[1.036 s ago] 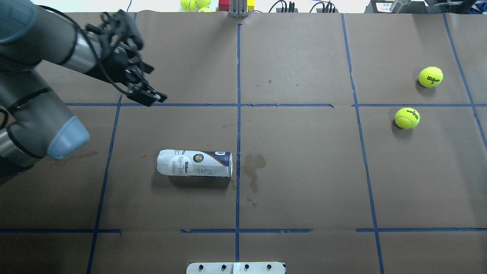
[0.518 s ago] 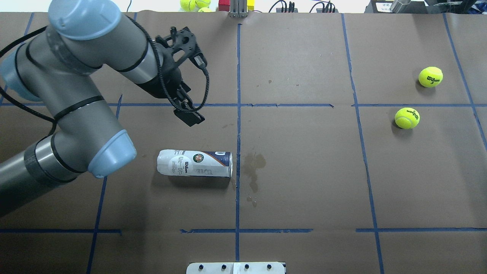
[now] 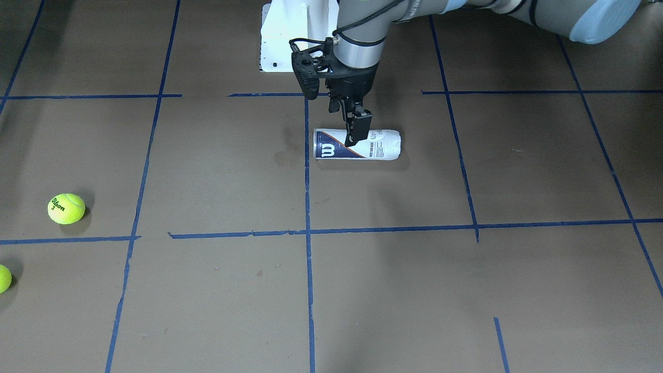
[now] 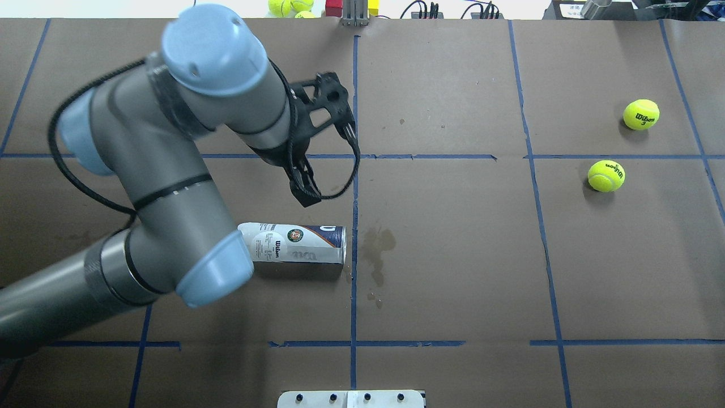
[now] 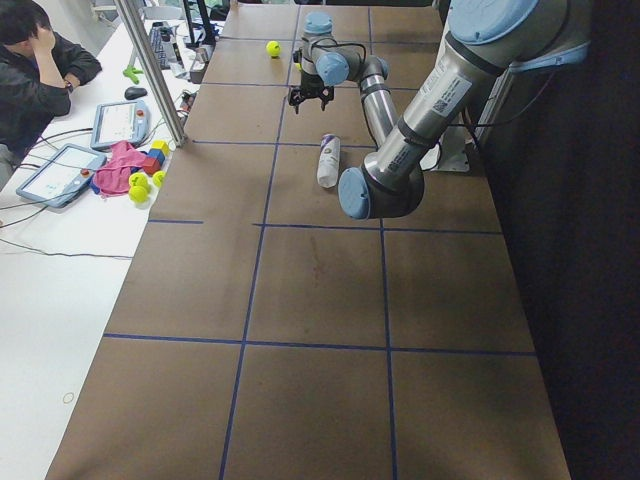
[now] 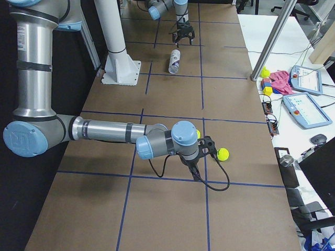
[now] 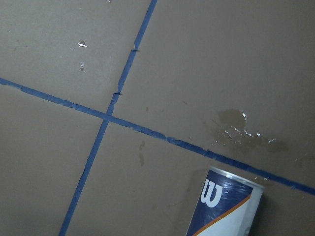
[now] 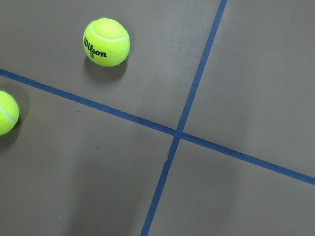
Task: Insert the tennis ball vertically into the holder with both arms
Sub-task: 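Move the left gripper down over the white-and-blue can lying on its side, then close the left gripper on the can's open end and lift it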
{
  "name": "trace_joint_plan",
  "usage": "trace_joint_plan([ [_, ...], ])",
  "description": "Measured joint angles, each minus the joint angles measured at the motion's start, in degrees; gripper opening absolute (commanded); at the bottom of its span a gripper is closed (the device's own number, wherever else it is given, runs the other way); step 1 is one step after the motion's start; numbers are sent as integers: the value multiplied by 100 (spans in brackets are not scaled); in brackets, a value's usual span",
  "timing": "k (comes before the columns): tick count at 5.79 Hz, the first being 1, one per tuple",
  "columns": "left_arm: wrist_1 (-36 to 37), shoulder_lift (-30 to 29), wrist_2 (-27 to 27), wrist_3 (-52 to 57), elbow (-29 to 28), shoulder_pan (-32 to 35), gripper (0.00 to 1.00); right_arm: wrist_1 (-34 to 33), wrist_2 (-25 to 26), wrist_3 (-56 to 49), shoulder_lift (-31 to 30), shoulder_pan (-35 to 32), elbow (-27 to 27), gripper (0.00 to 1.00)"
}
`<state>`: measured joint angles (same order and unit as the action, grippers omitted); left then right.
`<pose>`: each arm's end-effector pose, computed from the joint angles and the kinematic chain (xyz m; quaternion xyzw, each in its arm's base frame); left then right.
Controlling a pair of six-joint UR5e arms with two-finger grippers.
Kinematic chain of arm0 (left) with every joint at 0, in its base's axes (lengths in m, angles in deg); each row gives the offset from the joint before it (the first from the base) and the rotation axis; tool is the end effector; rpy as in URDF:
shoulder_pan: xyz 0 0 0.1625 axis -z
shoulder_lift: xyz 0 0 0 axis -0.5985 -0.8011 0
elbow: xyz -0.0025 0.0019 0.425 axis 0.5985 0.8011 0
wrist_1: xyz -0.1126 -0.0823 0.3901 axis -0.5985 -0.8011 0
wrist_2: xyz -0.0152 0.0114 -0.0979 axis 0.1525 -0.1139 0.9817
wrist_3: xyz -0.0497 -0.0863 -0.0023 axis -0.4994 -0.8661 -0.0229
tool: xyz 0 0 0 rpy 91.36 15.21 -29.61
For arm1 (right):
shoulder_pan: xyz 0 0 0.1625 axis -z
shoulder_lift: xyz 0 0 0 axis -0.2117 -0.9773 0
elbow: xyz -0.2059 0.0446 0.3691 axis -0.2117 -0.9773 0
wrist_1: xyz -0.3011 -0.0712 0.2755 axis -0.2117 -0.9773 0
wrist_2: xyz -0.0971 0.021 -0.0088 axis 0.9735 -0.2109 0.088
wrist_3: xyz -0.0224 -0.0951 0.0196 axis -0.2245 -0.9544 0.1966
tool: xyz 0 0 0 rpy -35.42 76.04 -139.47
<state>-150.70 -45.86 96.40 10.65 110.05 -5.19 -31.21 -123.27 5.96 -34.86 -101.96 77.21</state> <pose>0.4860 -0.4281 0.1131 0.3134 0.2713 0.5262 0.7425 0.0612 -0.4697 0.6415 0.1533 -0.3673 -0.1145 0.9102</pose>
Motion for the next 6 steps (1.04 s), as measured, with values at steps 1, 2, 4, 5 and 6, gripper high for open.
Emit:
trace_joint_plan([
  [1,162,-4,-505,45,-83,-357,100,0,0,0,-8,0,-1,100],
  [2,352,-11,-857,57,-134,-640,100,0,0,0,-12,0,-4,100],
  [4,492,-126,-1278,61,-470,-988,100,0,0,0,-31,0,0,100],
  [5,498,-204,-1358,59,-672,-1073,100,0,0,0,-49,0,2,100],
  [6,494,-251,-1386,55,-790,-1123,100,0,0,0,-54,0,2,100],
])
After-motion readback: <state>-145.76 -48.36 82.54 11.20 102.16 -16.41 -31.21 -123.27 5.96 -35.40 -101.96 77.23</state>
